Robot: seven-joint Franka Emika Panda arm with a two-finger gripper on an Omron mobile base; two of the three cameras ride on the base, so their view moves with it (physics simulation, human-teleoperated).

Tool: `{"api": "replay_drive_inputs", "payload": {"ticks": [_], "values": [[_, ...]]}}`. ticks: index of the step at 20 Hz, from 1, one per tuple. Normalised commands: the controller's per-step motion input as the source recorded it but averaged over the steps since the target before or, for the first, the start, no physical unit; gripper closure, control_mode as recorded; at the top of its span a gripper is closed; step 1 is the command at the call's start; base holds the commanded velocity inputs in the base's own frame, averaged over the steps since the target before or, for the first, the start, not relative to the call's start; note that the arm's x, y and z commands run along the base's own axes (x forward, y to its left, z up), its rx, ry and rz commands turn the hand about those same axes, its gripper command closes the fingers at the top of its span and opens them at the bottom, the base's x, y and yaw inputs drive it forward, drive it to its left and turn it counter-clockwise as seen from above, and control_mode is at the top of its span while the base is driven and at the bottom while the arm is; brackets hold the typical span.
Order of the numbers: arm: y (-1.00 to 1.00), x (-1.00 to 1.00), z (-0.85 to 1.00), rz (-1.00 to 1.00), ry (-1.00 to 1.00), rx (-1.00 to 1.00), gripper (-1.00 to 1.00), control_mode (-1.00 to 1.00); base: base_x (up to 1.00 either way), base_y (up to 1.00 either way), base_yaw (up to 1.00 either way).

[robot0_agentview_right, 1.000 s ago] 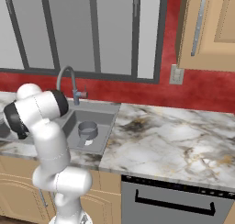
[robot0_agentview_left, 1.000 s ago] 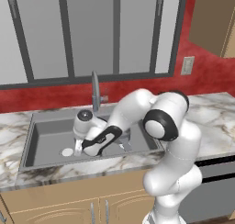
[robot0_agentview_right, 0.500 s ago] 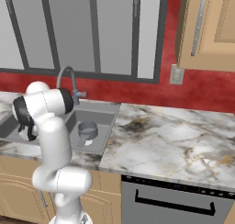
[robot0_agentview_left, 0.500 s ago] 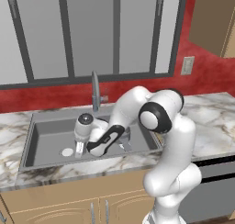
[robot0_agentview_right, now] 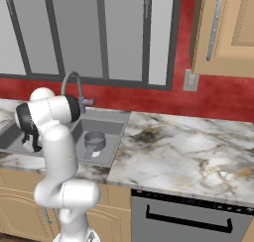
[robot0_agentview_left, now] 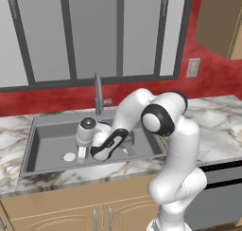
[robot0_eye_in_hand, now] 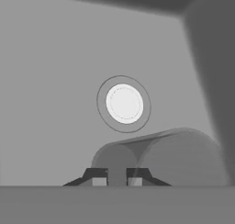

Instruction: Move any existing items from the left basin to the right basin for drying. Then move the glass cup from the counter to the left basin of the sink for washing.

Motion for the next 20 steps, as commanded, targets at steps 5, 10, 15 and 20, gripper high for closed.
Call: {"api": "replay_drive_inputs", "payload": {"ticks": [5, 10, 15, 20], "values": [[0.0, 0.15, 0.0, 0.0, 0.0, 0.0, -1.0, -1.0, 0.0, 0.0, 0.0], [0.0, 0.0, 0.0, 0.0, 0.0, 0.01, -1.0, -1.0, 0.0, 0.0, 0.0], [0.0, -0.03, 0.18, 0.0, 0.0, 0.04, -1.0, -1.0, 0.0, 0.0, 0.0], [0.0, -0.21, 0.56, 0.0, -0.04, 0.07, -1.0, -1.0, 0.0, 0.0, 0.0]]}}
